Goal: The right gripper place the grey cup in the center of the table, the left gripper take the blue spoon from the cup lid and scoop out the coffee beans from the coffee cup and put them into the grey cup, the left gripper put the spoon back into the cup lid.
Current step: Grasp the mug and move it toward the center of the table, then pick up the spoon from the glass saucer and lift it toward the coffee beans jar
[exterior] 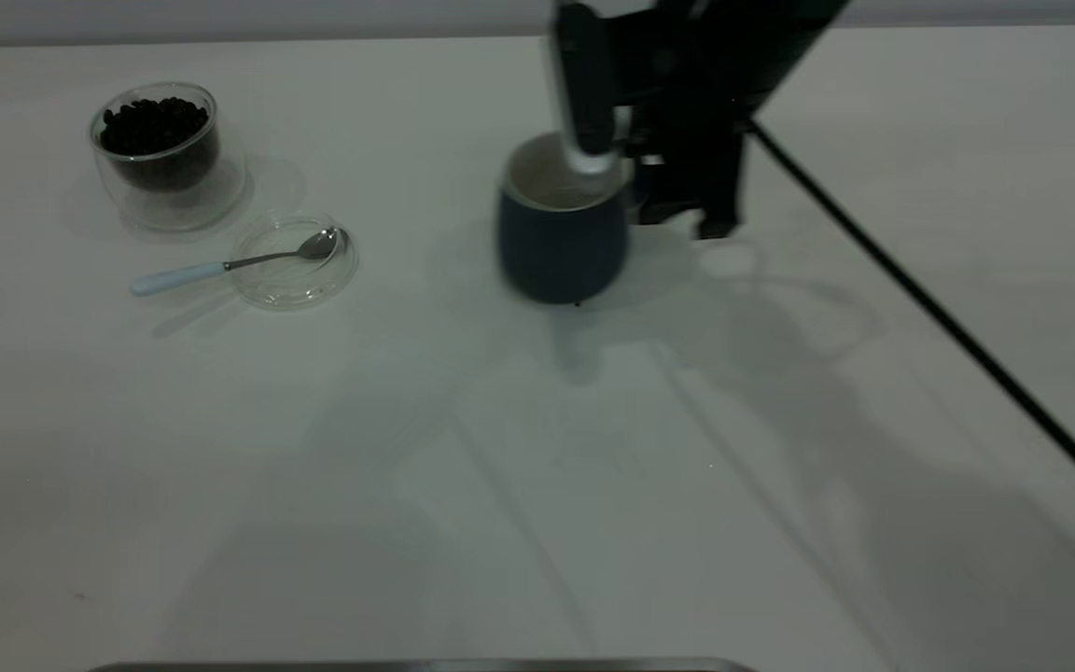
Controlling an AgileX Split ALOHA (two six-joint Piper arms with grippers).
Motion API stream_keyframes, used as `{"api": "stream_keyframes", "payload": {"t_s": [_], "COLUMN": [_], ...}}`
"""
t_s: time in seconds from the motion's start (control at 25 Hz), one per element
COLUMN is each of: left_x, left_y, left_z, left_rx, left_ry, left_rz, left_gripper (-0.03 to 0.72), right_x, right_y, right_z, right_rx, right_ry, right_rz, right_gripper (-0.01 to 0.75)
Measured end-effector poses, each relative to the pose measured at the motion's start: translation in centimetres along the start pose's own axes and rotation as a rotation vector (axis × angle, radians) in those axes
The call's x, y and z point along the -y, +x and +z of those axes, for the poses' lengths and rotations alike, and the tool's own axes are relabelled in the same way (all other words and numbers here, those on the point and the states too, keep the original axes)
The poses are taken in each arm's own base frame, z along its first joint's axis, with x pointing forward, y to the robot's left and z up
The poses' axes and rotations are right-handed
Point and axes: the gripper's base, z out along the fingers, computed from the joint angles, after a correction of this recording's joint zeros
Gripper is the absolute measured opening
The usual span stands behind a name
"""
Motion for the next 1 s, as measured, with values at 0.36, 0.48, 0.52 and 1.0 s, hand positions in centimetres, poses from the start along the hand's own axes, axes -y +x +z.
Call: {"api": "stream_keyframes", "payload": {"t_s": [0.36,0.48,0.52,1.0], "left_x": [0.0,0.0,0.0,0.0], "left_y": [0.0,0.0,0.0,0.0], "left_z": [0.0,0.0,0.0,0.0], "left_rx": [0.000,0.000,0.000,0.000], "left_ry": [0.000,0.000,0.000,0.000], "left_rz": [-0.001,-0.001,-0.001,-0.001], "left_gripper": [0.592,0.592,0.592,0.592], "right_x": [3.2,5.0,5.4,2.5], "right_y": [-3.5,-3.9,-3.8,-0.2], "right_z": [-6.3,-12.5,-14.5,-33.1], "right_rx": [0.130,0.179,0.183,-0.189], "right_ry": [0.056,0.004,-0.017,-0.146], "right_rz": [0.298,0.399,0.441,0.980], "right_gripper": [0.459,0.459,0.459,0.459]}}
